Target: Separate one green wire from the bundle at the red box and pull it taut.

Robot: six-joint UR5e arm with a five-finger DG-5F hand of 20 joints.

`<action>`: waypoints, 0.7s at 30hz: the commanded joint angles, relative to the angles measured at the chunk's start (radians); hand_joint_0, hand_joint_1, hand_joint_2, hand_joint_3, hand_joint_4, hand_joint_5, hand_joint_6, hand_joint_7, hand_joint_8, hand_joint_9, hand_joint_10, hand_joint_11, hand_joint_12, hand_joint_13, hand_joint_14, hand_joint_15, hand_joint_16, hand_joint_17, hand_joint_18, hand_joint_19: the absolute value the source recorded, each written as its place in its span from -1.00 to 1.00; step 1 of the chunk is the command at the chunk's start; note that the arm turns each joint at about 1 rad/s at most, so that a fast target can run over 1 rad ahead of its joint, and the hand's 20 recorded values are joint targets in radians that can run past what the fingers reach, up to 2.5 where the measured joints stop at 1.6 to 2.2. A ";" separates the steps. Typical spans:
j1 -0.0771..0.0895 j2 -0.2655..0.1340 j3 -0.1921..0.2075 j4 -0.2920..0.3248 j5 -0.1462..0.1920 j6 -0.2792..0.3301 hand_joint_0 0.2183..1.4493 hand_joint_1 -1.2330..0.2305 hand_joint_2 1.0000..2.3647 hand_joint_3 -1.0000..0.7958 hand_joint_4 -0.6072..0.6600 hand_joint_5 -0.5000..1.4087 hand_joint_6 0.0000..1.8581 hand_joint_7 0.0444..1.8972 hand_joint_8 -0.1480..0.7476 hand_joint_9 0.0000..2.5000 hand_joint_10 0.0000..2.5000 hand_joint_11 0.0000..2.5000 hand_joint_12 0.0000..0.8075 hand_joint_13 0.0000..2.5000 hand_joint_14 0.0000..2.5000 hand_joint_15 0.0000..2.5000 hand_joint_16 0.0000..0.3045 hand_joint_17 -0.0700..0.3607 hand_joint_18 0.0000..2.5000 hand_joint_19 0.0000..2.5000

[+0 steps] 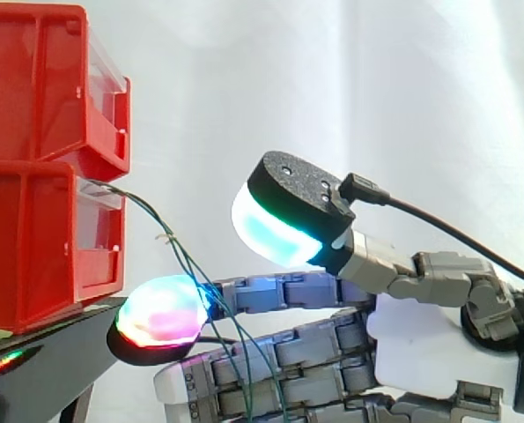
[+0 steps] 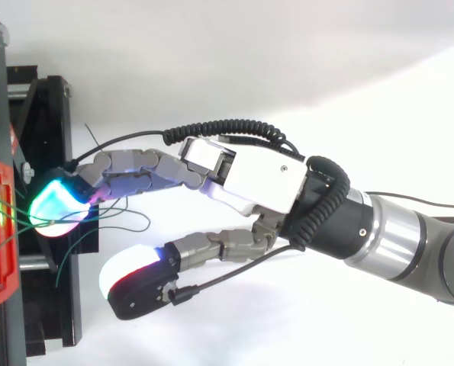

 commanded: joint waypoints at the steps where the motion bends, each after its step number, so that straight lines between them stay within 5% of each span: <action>1: 0.001 0.000 0.018 -0.008 0.000 -0.002 -0.51 -0.20 -1.00 -0.43 0.36 -0.65 -0.46 -0.15 -0.07 -0.48 -1.00 -0.84 -0.10 -0.66 -1.00 -0.89 -0.67 -0.16 -0.64 -0.70; 21: -0.002 0.000 0.024 -0.010 0.000 0.000 -0.40 -0.24 -0.99 -0.32 0.37 -0.60 -0.46 0.07 -0.08 -0.38 -0.99 -0.78 -0.13 -0.56 -0.99 -0.85 -0.70 -0.20 -0.57 -0.67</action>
